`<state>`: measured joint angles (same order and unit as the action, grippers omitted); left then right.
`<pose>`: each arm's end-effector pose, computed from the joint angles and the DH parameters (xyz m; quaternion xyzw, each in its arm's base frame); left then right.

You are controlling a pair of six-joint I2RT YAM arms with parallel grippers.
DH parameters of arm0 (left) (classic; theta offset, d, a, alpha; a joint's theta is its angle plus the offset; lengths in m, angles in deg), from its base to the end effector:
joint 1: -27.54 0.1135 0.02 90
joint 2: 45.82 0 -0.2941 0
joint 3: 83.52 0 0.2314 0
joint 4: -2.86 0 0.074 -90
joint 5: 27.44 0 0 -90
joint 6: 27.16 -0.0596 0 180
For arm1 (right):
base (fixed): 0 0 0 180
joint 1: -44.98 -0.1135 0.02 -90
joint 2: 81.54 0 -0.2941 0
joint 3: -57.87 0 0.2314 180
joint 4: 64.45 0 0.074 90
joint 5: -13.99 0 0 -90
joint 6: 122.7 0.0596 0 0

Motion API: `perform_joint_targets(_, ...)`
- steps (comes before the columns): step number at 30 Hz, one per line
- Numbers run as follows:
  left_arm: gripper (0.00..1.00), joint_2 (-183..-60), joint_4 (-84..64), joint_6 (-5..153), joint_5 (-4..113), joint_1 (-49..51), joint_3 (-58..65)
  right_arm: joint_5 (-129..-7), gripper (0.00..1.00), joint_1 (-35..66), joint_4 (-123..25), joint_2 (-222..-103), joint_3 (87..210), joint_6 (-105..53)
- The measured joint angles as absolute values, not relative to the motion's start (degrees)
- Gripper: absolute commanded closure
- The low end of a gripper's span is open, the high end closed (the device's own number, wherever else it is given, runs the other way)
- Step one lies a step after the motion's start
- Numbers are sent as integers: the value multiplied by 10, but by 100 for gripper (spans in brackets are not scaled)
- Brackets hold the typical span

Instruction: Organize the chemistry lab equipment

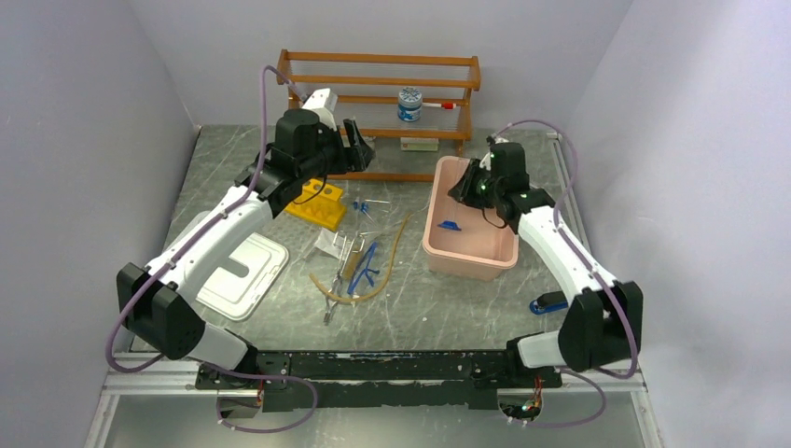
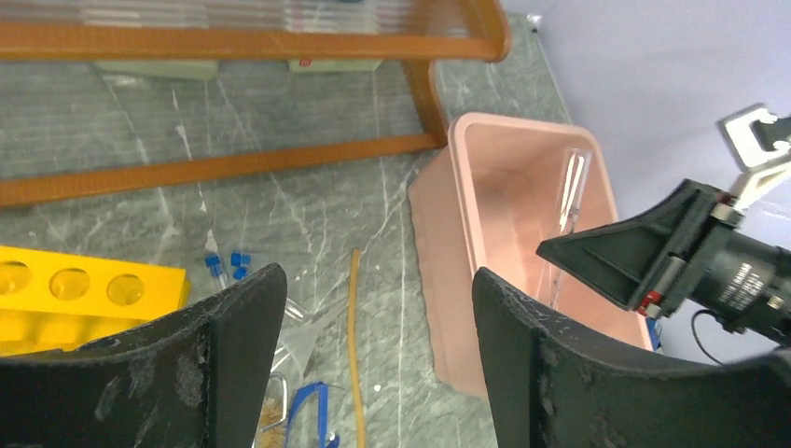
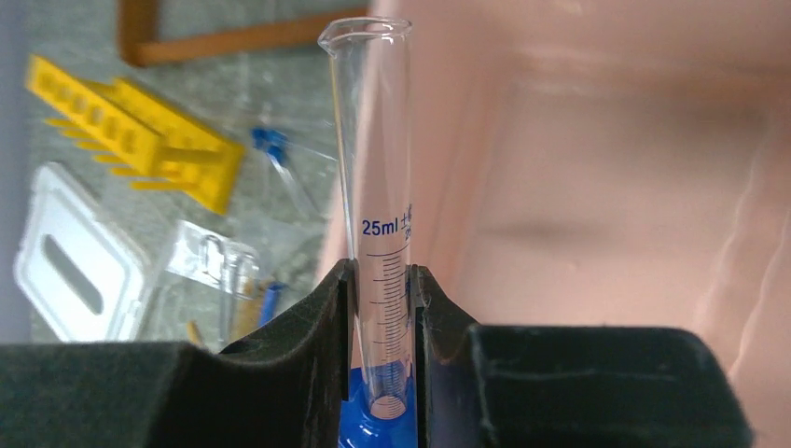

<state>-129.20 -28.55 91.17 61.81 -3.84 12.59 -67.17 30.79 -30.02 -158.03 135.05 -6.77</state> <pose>0.2885 -0.1769 0.4138 0.0254 0.8121 -0.2948 0.5029 0.2820 0.0808 0.3284 0.0538 0.8784 0.2251 0.4182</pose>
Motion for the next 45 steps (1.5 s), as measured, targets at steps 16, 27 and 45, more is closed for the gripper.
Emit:
perform_joint_targets(16,26,-1328,-271,916,617,-38,99,-677,96,315,-245,-1799,1365,-58)
perform_joint_targets(27,26,-1298,-279,901,619,-38,89,-664,81,315,-287,-1847,1377,-44)
perform_joint_targets(45,25,-1262,-309,889,619,-38,51,-666,51,315,-282,-1767,1397,-25)
